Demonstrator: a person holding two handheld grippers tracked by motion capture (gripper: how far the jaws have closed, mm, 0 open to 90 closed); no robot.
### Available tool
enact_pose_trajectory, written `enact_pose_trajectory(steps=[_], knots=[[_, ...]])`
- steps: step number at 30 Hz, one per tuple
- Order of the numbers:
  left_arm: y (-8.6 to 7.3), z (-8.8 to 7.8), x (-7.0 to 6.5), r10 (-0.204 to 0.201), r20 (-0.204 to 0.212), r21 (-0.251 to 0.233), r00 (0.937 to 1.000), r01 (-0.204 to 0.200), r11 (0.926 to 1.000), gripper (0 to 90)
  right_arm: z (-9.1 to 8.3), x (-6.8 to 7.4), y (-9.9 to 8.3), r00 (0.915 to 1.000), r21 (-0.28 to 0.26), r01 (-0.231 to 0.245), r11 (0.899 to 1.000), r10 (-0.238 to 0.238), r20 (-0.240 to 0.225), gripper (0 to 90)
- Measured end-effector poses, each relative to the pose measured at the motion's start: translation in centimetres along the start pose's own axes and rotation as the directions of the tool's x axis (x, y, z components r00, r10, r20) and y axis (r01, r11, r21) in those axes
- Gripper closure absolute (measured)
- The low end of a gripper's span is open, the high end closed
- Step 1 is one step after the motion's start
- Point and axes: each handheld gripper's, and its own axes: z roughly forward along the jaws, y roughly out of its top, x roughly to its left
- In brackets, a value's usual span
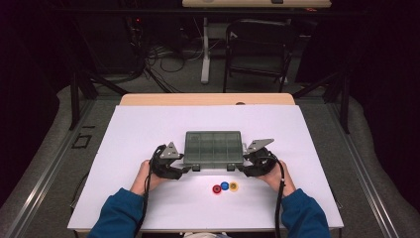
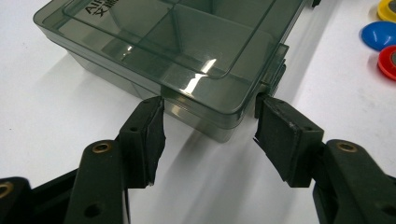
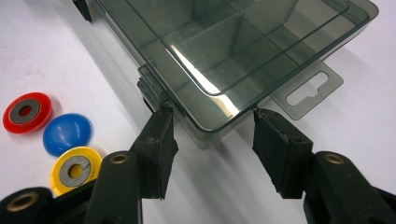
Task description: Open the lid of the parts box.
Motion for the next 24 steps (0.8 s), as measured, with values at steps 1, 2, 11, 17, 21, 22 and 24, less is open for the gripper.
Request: enact_pose_trajectory(steps=[1,2,11,17,21,22,24], knots=[[-0.01,-0.01,0.01,-0.001,0.0,-0.001,1.0,0.001,1.0,42.4,0.01,-0.01,-0.01,1.0,0.0,0.001,1.0,-0.001,0.0,47.8],[-0.03,-0.01,0.02,-0.003,0.0,-0.002,1.0,0.003,1.0,42.6,0.01,-0.01,0.0,1.0,0.0,0.001,1.0,-0.001,0.0,47.8],[-0.08,-0.11,-0.01,0.006,-0.007,-0.011,1.0,-0.006,0.9999,46.1,-0.06,0.03,0.03,1.0,0.005,0.001,1.0,-0.001,0.003,48.4],[-0.11,-0.22,0.04,0.002,0.004,-0.025,1.0,-0.002,0.9997,47.8,-0.19,-0.03,0.04,1.0,-0.008,0.001,1.0,-0.001,-0.002,50.6],[-0.14,-0.32,0.1,0.002,0.006,-0.029,1.0,-0.002,0.9996,48.4,-0.28,-0.08,0.01,1.0,-0.012,0.003,1.0,-0.003,-0.005,52.5],[-0.15,-0.37,0.1,0.001,0.003,-0.034,1.0,0.0,0.9994,48.4,-0.29,-0.07,-0.02,1.0,-0.019,-0.002,1.0,0.002,-0.005,53.0],[-0.15,-0.51,0.13,-0.001,-0.002,-0.041,1.0,0.001,0.9991,48.3,-0.36,-0.12,-0.04,1.0,-0.025,-0.002,1.0,0.002,-0.006,53.8]])
